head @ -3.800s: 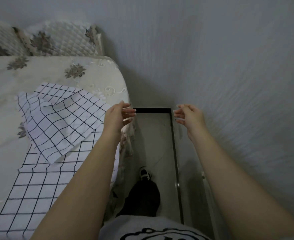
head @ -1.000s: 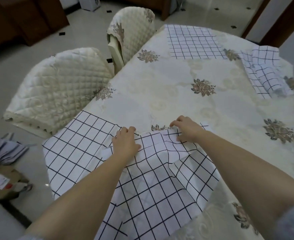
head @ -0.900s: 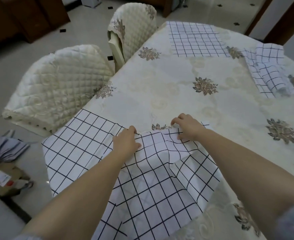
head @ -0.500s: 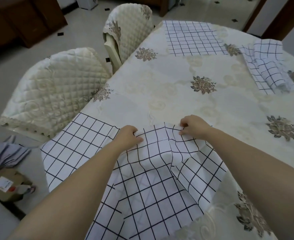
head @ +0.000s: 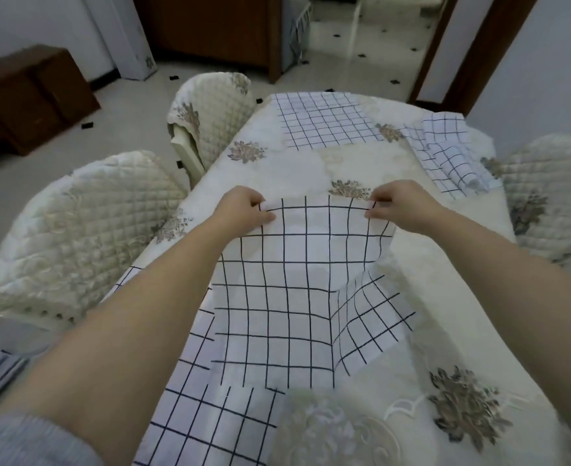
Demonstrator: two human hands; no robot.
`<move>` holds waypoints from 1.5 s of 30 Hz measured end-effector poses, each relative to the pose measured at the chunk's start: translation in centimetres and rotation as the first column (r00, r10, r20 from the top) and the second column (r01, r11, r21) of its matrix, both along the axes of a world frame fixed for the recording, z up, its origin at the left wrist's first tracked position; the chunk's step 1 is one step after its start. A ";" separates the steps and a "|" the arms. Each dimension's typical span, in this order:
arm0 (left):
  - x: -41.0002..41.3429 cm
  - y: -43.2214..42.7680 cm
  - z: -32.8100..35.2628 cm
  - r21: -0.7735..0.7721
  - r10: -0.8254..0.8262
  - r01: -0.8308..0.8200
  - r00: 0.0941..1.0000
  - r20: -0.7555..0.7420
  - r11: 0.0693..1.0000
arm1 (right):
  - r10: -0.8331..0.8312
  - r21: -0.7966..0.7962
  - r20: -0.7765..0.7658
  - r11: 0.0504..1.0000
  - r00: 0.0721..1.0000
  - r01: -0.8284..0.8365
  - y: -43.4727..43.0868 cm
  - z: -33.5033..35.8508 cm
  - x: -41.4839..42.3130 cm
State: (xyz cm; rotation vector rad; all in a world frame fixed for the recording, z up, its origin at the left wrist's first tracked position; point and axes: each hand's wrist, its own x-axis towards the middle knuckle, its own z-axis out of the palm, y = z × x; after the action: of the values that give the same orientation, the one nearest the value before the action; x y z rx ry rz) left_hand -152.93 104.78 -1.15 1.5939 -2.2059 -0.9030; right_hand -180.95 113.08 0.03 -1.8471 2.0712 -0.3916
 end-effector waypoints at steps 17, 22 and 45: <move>-4.6 4.8 14.9 -0.537 -0.208 0.174 0.978 -0.003 0.826 | -0.281 -0.494 -0.295 0.863 0.913 0.106 8.8 15.2 -0.5; -3.4 7.2 13.8 -0.611 -0.252 0.233 0.966 0.055 0.756 | -0.330 -0.509 -0.303 0.849 0.894 0.141 12.8 13.5 0.1; 2.4 15.9 -8.1 -0.242 -0.327 0.391 0.907 0.266 0.888 | -0.312 -0.182 -0.226 0.944 0.923 0.275 22.8 -9.7 6.6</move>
State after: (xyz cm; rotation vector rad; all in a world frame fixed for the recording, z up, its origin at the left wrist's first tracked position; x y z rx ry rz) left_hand -150.50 120.68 -9.27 1.2153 -2.7023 -0.4645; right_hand -174.40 135.88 -9.65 -1.7409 2.5723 -0.4109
